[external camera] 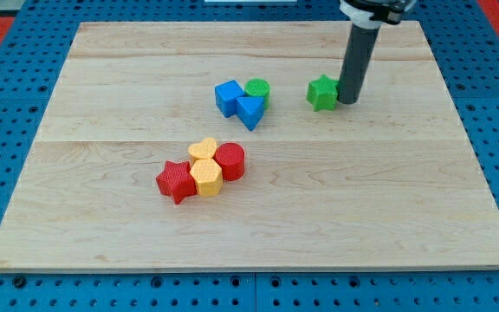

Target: Move the green star towards the green circle

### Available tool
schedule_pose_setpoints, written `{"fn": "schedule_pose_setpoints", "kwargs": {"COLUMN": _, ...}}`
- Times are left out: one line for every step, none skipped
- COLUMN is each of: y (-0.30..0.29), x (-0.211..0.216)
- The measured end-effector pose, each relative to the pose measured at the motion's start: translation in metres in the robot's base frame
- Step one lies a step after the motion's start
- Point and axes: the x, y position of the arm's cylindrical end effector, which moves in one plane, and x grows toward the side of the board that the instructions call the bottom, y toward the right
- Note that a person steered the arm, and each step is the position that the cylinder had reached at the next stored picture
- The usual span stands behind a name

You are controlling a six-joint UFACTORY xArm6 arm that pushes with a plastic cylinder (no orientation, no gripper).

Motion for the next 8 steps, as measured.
{"fn": "schedule_pose_setpoints", "kwargs": {"y": -0.014, "x": -0.026}}
{"fn": "schedule_pose_setpoints", "kwargs": {"y": -0.028, "x": -0.041}}
{"fn": "schedule_pose_setpoints", "kwargs": {"y": -0.01, "x": -0.035}}
{"fn": "schedule_pose_setpoints", "kwargs": {"y": 0.043, "x": -0.011}}
{"fn": "schedule_pose_setpoints", "kwargs": {"y": 0.039, "x": 0.006}}
{"fn": "schedule_pose_setpoints", "kwargs": {"y": 0.006, "x": 0.006}}
{"fn": "schedule_pose_setpoints", "kwargs": {"y": -0.016, "x": -0.003}}
{"fn": "schedule_pose_setpoints", "kwargs": {"y": -0.034, "x": -0.02}}
